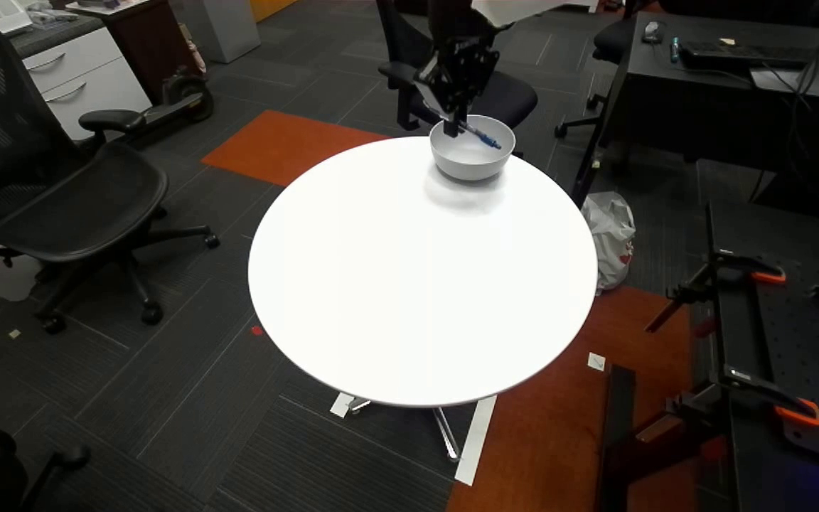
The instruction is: Pick the pen from the bowl and put it on the table
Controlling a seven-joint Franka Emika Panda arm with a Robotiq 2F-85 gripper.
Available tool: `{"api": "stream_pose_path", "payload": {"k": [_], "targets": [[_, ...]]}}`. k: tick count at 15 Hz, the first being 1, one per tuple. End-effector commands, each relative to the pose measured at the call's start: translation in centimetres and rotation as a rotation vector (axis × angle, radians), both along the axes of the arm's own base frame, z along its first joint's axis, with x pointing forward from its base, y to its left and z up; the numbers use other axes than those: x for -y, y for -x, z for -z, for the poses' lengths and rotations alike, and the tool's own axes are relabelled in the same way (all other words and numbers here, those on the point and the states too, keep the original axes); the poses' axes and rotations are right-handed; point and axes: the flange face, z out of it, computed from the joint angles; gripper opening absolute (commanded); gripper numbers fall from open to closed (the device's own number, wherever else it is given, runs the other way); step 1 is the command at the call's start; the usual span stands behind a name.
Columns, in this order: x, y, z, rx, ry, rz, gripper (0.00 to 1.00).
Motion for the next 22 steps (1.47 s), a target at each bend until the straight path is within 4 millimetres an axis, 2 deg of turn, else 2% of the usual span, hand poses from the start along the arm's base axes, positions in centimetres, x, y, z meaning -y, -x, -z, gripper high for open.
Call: {"api": "stream_pose_path", "payload": {"k": [1,9,13,15,16,18,22], "targets": [[-2.0,2.1,2.9,-0.018,-0.017,0.010,0.03],[-2.3,5.5,12.2,-0.033,-0.008,0.102,0.03],[-1.9,6.3,15.2,-0.019,0.003,0.151,0.03],[-1.5,6.4,15.9,-0.015,0.009,0.166,0.03],[-1.3,6.3,16.1,-0.015,0.009,0.175,0.37],[-1.1,6.4,16.4,-0.019,0.010,0.177,0.45],[-0.7,6.3,16.2,-0.010,0.015,0.182,0.75]]}}
